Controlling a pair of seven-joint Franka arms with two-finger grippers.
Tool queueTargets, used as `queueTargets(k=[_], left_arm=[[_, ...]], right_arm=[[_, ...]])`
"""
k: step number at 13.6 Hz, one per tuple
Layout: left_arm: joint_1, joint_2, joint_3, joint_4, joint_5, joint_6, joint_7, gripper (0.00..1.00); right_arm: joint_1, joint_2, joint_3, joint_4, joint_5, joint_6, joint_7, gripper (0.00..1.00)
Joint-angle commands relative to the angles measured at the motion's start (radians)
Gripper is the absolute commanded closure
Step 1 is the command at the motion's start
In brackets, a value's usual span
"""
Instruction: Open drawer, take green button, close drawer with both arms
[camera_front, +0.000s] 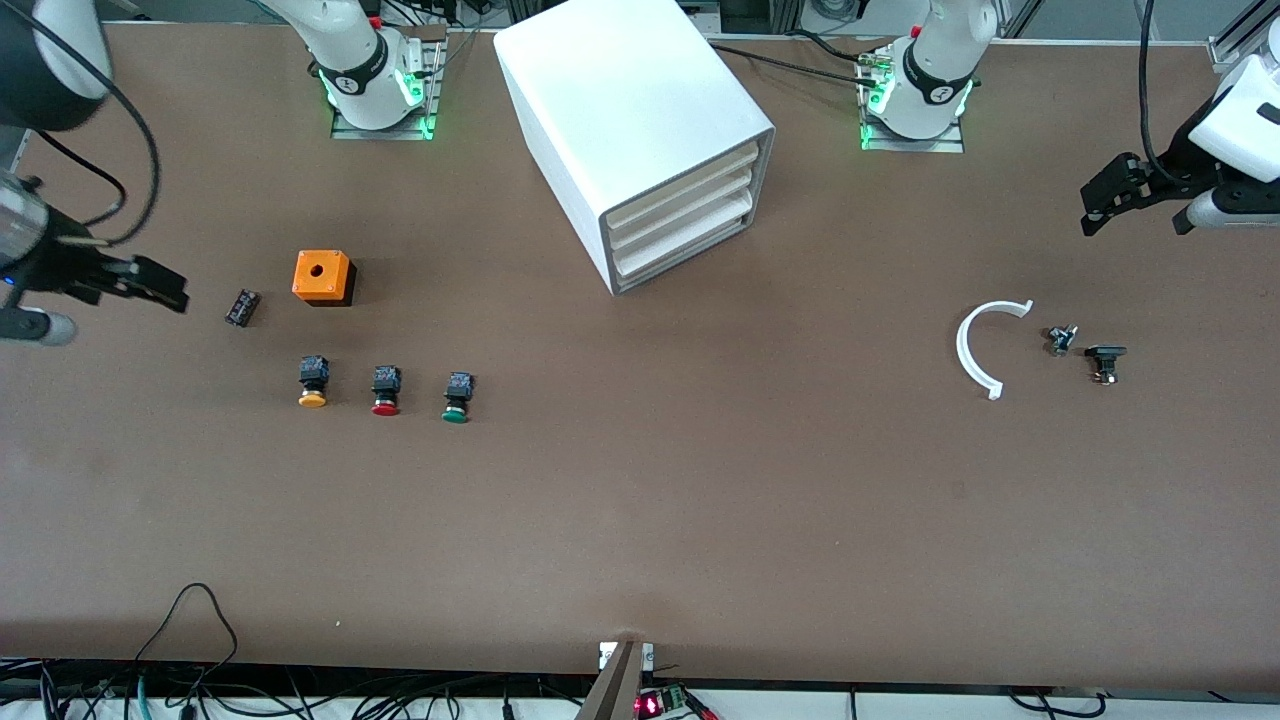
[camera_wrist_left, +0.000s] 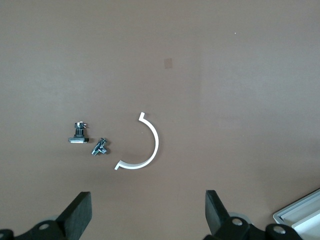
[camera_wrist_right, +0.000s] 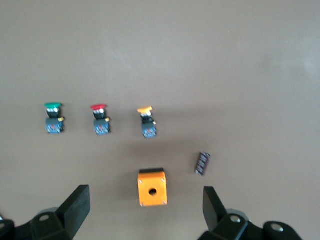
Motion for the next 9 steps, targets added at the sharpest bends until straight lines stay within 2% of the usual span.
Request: queueTargets(k=[1,5,9], left_arm=[[-0.001,0.006,0.000,0.033,-0.024,-0.030,-0.016,0.00],[-0.001,0.006,0.000,0.033,-0.024,-0.030,-0.019,0.00],[-0.001,0.006,0.000,0.033,-0.024,-0.030,-0.019,0.00]], right_arm=[[0.002,-0.030,0.011,-0.010,-0.029,-0.048,-0.018,0.00],[0.002,-0.139,0.008,-0.146,-0.028,-0.026,-0.010,0.00],[0.004,-0.150,0.021,-0.165,-0.025,0.011,-0.016,0.00]])
